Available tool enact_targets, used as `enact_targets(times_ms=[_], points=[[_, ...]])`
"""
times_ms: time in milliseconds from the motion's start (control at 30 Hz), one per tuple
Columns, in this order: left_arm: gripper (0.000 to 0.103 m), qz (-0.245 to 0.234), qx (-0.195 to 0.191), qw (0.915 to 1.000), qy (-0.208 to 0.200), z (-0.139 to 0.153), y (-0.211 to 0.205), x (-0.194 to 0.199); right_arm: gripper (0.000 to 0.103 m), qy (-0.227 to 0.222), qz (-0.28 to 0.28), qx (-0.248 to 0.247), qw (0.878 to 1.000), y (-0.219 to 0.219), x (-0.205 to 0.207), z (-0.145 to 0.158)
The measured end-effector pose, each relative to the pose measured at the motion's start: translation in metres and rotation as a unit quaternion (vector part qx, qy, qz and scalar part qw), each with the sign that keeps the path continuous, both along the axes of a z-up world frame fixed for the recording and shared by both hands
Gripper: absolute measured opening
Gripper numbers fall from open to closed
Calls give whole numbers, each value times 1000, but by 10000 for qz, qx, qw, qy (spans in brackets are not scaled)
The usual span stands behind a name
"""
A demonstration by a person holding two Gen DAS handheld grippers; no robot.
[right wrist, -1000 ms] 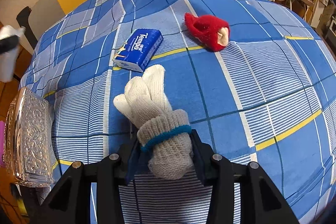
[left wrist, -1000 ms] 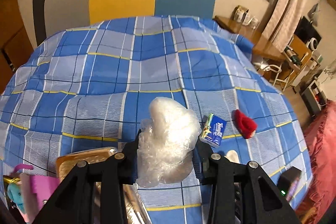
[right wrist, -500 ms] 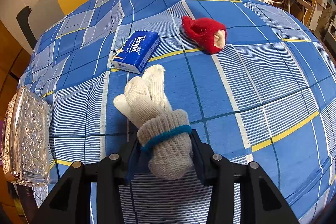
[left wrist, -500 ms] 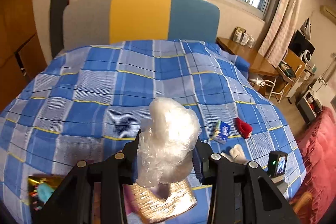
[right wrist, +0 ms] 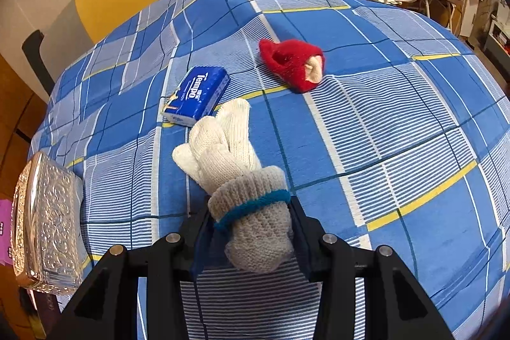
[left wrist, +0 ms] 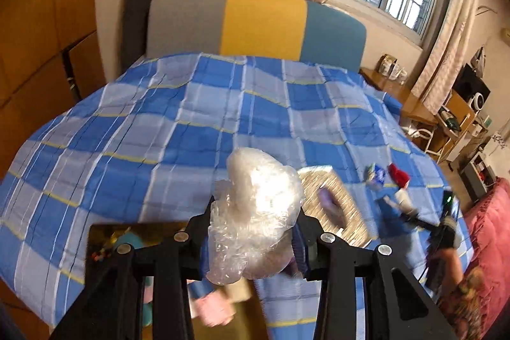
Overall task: Organize soft objects
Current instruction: 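Carry the cotton bag into the gold tray and open the left tool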
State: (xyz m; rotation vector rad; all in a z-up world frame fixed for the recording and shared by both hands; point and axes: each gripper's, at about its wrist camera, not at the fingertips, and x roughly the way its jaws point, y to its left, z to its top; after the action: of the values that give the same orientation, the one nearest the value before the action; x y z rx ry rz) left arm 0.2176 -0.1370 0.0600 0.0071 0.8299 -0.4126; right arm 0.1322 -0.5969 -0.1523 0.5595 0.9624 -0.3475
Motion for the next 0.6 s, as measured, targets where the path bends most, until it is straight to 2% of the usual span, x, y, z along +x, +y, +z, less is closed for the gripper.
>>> enact_targets(times_ms=[167,300,600], points=[[40,167,167,9996,135,-34,40,-17,44,-2,-79,9,10000,-1,0,-2],[41,244,-20,9982,550,-68,76,-31,44,3,-99,-44,9999,-1,1,-1],[41,594,580,9871,1369,-146,145,-60,44,-58,-144,-140,9998,-2,-1,2]])
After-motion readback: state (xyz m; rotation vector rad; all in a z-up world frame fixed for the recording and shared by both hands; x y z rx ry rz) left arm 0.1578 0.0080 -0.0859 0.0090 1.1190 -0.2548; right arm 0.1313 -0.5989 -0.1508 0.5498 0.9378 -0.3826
